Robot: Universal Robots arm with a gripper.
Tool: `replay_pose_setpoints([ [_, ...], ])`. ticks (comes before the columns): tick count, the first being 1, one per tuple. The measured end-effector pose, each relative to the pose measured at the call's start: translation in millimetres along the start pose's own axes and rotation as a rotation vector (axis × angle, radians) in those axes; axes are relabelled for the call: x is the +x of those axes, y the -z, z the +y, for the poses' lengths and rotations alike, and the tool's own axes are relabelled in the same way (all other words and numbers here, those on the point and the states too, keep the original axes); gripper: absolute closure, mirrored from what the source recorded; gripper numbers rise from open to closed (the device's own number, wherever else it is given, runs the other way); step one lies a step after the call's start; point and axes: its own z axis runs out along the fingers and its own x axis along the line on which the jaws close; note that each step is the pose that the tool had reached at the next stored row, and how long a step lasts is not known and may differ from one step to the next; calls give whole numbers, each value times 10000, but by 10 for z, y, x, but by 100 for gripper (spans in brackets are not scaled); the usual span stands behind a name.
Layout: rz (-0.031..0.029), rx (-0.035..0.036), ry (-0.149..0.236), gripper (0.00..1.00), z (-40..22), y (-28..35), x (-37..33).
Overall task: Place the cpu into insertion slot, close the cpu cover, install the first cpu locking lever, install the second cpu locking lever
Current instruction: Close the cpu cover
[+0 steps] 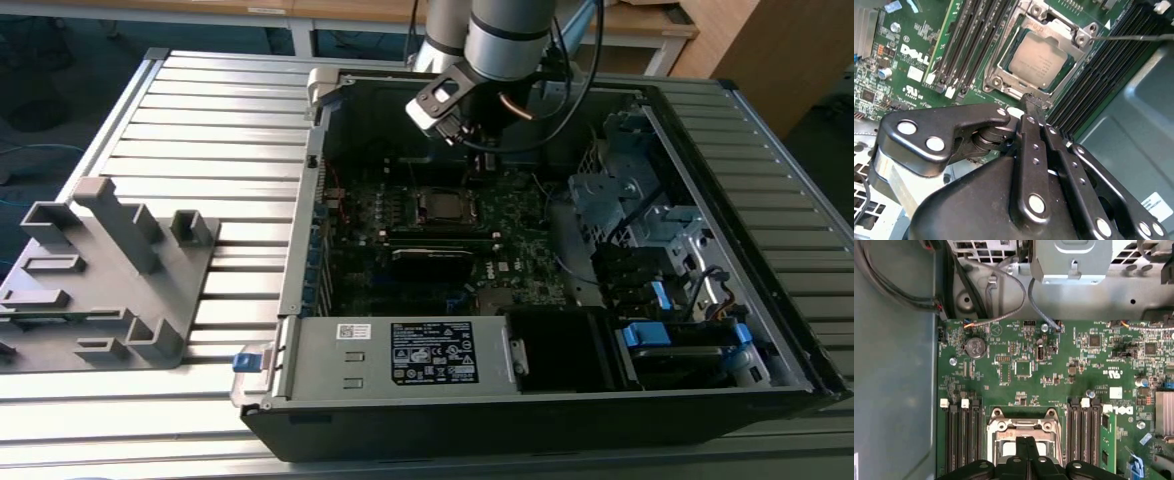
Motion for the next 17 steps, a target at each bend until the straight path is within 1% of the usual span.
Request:
replay_pose_setpoints([
  [2,0,0,0,89,-17,-10,0],
  [6,0,0,4,89,-29,-38,-1],
  [12,4,0,3,89,-34,-43,-1],
  [17,5,-1,3,89,-74,-65,-2],
])
